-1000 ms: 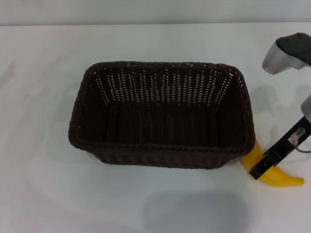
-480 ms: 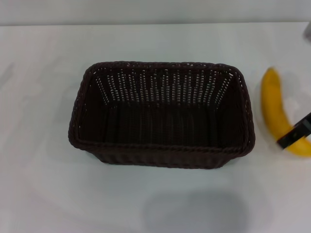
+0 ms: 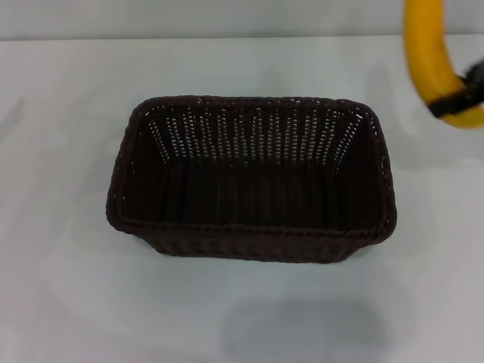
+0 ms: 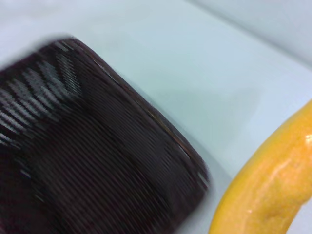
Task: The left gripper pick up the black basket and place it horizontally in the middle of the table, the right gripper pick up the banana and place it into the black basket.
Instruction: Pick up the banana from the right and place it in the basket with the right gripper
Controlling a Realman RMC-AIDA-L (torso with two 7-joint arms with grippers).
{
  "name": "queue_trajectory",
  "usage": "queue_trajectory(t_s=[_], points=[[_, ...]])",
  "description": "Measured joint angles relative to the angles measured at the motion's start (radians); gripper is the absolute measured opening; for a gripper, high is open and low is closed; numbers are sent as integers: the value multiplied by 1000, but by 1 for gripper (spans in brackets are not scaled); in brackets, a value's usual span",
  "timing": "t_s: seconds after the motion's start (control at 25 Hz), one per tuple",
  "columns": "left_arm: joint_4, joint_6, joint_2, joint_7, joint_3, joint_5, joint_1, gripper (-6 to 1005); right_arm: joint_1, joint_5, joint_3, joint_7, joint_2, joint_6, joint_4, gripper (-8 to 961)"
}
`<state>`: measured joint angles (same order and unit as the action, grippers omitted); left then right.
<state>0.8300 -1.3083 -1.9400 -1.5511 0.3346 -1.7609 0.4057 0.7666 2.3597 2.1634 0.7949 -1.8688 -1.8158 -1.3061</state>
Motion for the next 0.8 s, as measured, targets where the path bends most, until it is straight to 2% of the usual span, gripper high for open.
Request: queue_trajectory(t_s=[0.12, 0.32, 0.4, 0.56, 0.72, 0.8], points=[[0, 0, -4, 2, -1, 0, 0, 754, 33, -70, -34, 24, -29, -9, -33, 489], [0, 0, -7, 3, -1, 0, -1, 754, 88, -109, -84, 147, -124, -6, -25, 489], [-1, 0, -7, 3, -1, 0, -1, 754, 96, -123, -105, 172, -142, 7, -22, 488], [-3, -1, -7, 3, -2, 1, -1, 754, 96, -170, -169, 179, -142, 91, 30, 488], [-4, -2, -7, 3, -2, 2, -2, 754, 100, -167, -176, 202, -138, 123, 89, 488], [-3, -3, -7, 3, -3, 2, -3, 754, 99, -169, -176, 216, -138, 121, 90, 540]])
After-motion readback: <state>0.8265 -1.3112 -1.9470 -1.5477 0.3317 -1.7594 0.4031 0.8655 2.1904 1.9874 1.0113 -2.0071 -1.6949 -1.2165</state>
